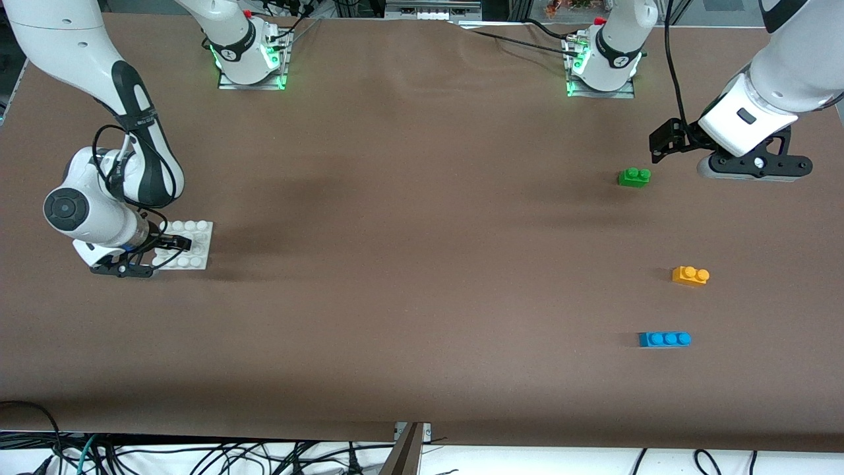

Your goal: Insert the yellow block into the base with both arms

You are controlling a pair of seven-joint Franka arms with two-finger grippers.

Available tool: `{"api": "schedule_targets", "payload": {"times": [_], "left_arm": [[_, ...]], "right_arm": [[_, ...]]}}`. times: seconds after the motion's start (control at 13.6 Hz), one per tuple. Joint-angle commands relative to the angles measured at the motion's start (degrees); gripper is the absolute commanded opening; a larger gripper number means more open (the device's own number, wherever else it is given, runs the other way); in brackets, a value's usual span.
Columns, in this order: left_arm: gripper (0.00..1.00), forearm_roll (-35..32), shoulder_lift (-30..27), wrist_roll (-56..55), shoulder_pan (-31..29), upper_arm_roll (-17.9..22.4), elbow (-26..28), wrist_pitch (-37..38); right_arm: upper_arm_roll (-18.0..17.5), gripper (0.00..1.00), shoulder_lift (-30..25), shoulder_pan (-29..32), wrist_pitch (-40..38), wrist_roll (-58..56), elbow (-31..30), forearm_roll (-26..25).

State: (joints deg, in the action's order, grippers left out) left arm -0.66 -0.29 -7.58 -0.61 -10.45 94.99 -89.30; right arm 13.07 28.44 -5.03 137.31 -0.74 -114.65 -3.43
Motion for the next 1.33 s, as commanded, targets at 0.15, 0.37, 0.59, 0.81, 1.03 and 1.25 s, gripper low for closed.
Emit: {"api": "schedule_targets", "payload": {"times": [0.15, 0.37, 0.59, 0.81, 1.03, 1.25], "left_arm": [[1.0, 1.1, 0.11, -0.94, 0.09, 0.17, -0.69, 0.35], [1.0, 1.01, 0.11, -0.94, 0.09, 0.17, -0.69, 0.35], [1.0, 1.1, 0.11, -0.85, 0.09, 0.17, -0.69, 0.35], [1.0, 1.1, 0.11, -0.77, 0.09, 0.08, -0.69, 0.35], [1.0, 1.1, 0.11, -0.68, 0.09, 0.08, -0.69, 0.35], [1.0, 1.1, 0.2, -0.33, 0.09, 0.17, -0.69, 0.35]], "right_arm": [[-0.15, 1.0, -2.86, 0.37, 5.51, -0.75, -6.28, -0.52], [0.11, 1.0, -2.51, 0.64, 7.27, -2.16, -7.34, -0.52], [0.02, 1.0, -1.2, 0.64, 9.81, -2.07, -7.52, -0.26], [-2.16, 1.0, 1.0, 0.55, 13.76, -1.2, -7.43, 0.27], [-5.76, 1.0, 2.59, 0.29, 16.5, -1.1, -6.82, 3.15], [-8.76, 1.0, 4.25, -1.9, 16.59, -0.84, -4.45, 8.17]]}}
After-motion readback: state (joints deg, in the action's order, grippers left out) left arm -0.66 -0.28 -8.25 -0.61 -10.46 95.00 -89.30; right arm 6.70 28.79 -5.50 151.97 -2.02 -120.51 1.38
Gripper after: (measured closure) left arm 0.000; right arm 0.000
